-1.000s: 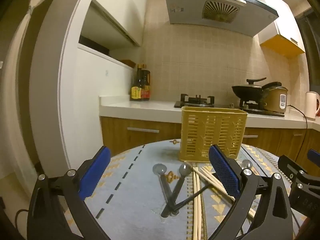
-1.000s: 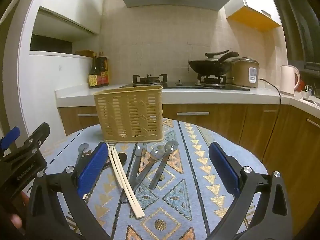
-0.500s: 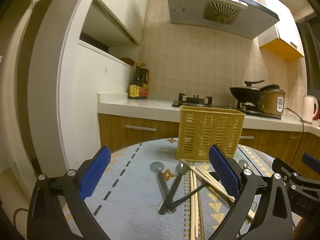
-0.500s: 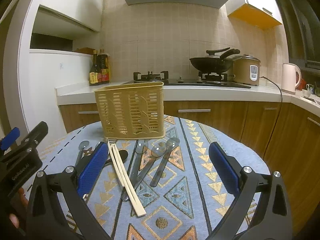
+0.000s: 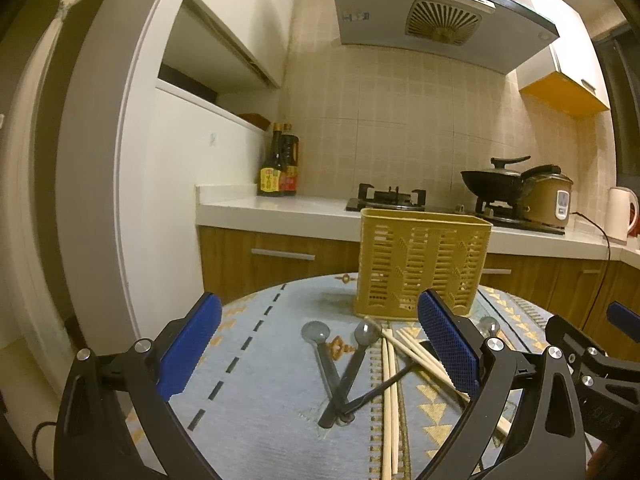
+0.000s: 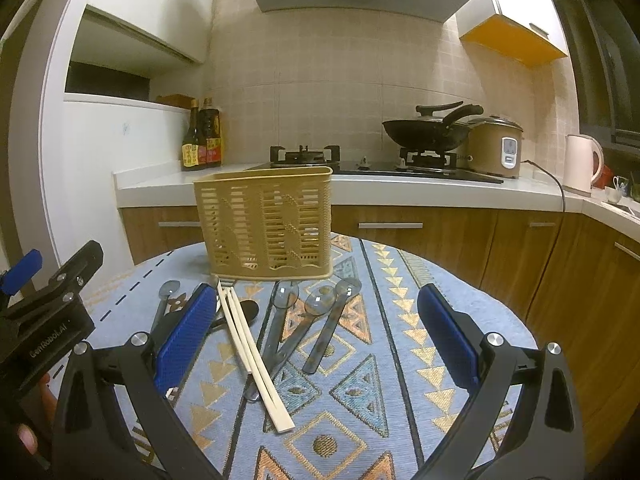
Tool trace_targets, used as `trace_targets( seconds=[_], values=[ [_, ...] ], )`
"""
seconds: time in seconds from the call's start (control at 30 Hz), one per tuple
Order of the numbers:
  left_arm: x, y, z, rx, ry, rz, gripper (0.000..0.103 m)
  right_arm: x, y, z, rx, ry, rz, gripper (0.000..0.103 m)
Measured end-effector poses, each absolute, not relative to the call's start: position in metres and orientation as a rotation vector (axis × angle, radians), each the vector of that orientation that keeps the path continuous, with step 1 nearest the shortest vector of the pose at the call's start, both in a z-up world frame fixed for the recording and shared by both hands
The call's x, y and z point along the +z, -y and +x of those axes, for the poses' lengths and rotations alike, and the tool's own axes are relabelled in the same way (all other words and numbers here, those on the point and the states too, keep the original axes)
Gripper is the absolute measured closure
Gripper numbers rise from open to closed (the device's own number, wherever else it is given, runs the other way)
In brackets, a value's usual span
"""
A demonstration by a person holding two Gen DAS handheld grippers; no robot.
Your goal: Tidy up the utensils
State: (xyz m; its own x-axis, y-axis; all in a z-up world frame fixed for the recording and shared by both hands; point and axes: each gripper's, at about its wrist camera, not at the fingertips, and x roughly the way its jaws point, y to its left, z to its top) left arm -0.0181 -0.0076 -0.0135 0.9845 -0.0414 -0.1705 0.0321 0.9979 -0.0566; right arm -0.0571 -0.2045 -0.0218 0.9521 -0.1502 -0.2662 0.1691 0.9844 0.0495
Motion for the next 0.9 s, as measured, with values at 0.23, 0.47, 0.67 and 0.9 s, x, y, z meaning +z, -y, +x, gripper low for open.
trace_targets(
  seconds=[0.23,0.47,0.67,0.9],
  values=[
    [-0.0139,0.0079,-0.0158,-0.039,-0.179,-0.047,0.008,-0.0223,0.2041,-0.0567,-0.162,-0.27,0.068,0.008],
    [-0.0152,0.0078,-0.0148,-0.035,-0.187,-0.046,0.008,-0.0224,0.2036,-0.0546,-0.159,-0.278,0.065,0.008],
    [-0.0161,0.0071,-0.0161,-0.035,-0.185,-0.047,0.008,-0.0236,0.2043,-0.053,-0.155,-0.285,0.071,0.008],
    [-0.0162,0.0076,-0.0141,-0.036,-0.191,-0.047,0.008,-0.0249,0.2026,-0.0533,-0.164,-0.285,0.064,0.008]
  ],
)
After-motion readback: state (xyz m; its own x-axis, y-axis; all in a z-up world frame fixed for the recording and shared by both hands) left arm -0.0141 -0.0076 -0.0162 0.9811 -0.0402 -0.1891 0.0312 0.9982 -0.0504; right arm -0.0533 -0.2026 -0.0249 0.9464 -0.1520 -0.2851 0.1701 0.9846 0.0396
